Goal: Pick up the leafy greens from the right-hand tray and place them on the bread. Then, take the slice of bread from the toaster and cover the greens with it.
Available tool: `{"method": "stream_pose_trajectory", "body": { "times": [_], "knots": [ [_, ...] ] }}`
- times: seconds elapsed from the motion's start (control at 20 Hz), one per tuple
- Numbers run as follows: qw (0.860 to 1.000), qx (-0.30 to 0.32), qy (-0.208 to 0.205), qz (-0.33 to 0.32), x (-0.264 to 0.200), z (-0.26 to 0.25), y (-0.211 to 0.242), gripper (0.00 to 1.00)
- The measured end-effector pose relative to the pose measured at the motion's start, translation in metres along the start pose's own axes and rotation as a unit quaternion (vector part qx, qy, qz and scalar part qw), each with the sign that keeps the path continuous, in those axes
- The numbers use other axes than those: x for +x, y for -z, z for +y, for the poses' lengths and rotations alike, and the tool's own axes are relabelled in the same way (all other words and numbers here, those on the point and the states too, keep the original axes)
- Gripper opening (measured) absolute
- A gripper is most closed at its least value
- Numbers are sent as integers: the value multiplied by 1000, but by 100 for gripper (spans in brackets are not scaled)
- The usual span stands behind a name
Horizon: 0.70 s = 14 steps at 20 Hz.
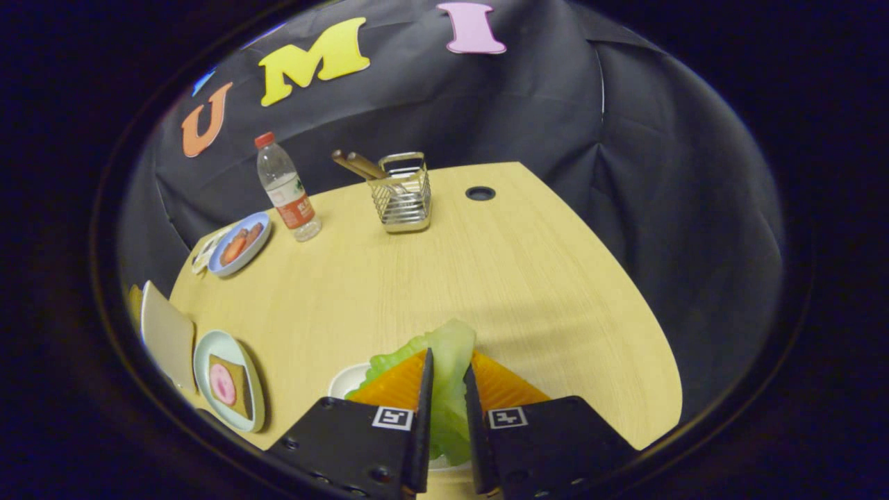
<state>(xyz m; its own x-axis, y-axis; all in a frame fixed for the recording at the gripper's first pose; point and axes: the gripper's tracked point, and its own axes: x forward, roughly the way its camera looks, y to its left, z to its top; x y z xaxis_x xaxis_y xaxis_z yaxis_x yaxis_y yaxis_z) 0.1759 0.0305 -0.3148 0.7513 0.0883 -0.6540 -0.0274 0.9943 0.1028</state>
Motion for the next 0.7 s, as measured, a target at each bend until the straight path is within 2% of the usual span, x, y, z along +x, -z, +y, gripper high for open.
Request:
{"method": "stream_pose_trajectory", "body": {
  "times": [0.05,0.15,0.2,0.45,0.7],
  "knots": [
    [1000,-6,-1,-12,-7,5,-5,25],
    [999,-17,29,-22,-22,4,-6,8],
    [1000,-18,14,-21,-29,19,-3,1],
    [999,-29,15,-44,-73,70,-1,0],
    [998,-27,-26,-52,-117,159,6,0]
  ]
}}
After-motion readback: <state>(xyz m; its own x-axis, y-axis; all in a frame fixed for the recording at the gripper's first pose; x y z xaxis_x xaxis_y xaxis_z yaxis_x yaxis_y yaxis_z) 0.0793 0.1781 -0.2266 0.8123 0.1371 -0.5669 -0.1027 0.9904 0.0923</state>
